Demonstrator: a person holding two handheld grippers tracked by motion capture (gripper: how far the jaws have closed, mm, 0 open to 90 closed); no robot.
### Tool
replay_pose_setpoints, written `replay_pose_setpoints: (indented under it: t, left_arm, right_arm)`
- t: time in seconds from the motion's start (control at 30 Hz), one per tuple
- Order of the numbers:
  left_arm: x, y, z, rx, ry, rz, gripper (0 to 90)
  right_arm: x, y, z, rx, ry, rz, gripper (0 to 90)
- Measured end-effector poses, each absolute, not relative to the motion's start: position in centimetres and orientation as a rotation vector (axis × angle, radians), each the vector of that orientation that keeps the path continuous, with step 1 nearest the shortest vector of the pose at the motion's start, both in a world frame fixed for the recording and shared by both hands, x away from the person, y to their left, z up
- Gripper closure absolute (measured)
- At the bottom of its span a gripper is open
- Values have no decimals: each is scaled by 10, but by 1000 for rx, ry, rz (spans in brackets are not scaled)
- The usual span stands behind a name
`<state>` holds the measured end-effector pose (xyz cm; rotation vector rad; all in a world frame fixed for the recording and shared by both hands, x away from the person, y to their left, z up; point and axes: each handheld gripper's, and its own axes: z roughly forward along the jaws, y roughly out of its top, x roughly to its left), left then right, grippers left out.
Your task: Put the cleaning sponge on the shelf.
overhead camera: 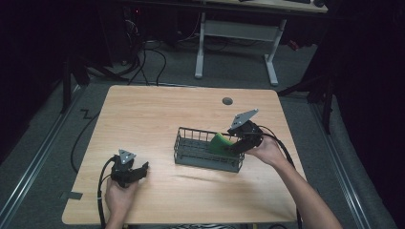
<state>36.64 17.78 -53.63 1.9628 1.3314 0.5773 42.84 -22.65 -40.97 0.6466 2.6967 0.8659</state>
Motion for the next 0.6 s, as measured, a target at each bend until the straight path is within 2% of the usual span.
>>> replay_pose_setpoints:
  t: [0.23,0.6]
  left_arm:
    - [366,178,-536,1963,1331,577,329]
    - [366,178,-536,1963,1331,576,329]
  right_arm:
    - [427,-227,-411,655,2700,888,427]
    - [419,-247,-403,779,2617,1022,393]
